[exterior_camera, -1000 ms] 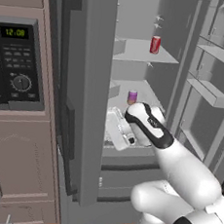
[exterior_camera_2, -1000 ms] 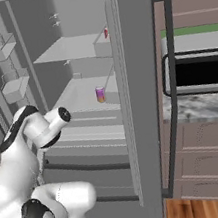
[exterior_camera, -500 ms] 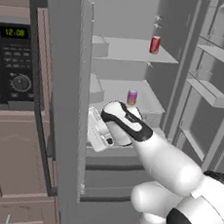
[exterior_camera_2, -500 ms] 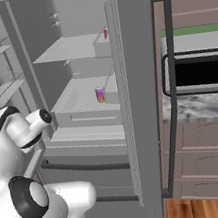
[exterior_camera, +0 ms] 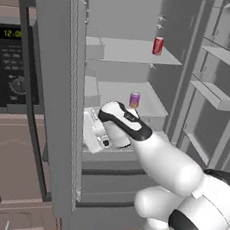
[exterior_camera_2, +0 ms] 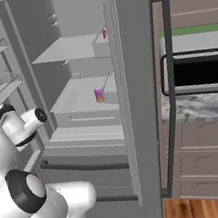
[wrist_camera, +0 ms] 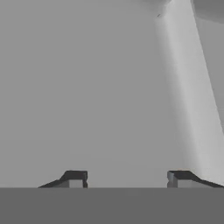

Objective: Open the fridge, grab two sodas, and place both sodas inside the bowl with ice on the dining counter.

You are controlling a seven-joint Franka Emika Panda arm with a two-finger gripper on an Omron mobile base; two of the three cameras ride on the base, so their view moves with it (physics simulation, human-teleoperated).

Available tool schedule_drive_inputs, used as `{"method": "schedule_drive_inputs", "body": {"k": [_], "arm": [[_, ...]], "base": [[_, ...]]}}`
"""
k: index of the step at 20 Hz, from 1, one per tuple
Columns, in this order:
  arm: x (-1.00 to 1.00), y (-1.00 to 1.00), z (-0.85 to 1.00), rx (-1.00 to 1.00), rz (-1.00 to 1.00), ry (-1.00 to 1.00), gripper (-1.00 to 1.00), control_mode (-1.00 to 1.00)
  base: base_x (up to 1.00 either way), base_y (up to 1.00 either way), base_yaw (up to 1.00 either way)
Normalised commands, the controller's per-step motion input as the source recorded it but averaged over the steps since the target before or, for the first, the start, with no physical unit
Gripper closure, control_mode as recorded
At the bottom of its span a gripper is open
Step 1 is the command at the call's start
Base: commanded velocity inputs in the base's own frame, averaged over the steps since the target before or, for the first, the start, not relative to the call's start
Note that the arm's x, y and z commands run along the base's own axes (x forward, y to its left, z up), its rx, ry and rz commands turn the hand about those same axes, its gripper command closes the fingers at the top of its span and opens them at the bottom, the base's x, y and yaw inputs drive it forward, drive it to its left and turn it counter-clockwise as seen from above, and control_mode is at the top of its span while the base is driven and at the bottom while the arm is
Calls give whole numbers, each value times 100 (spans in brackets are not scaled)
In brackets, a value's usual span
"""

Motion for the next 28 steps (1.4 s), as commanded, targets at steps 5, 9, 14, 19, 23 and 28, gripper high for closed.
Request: {"method": "schedule_drive_inputs", "body": {"k": [5,9,14,19,23,28], "arm": [[-15,-37,0,-2,0,-5,-100,-100],[-12,-58,1,-3,0,-8,-100,-100],[-19,-49,4,-17,-3,-11,-100,-100],[-41,-34,0,-32,-10,-14,-100,-100],[-41,-38,0,-38,-10,-9,-100,-100],[-37,-56,6,-33,-8,-5,-100,-100]], "base": [[0,0,0],[0,0,0],[0,0,0],[0,0,0],[0,0,0],[0,0,0]]}}
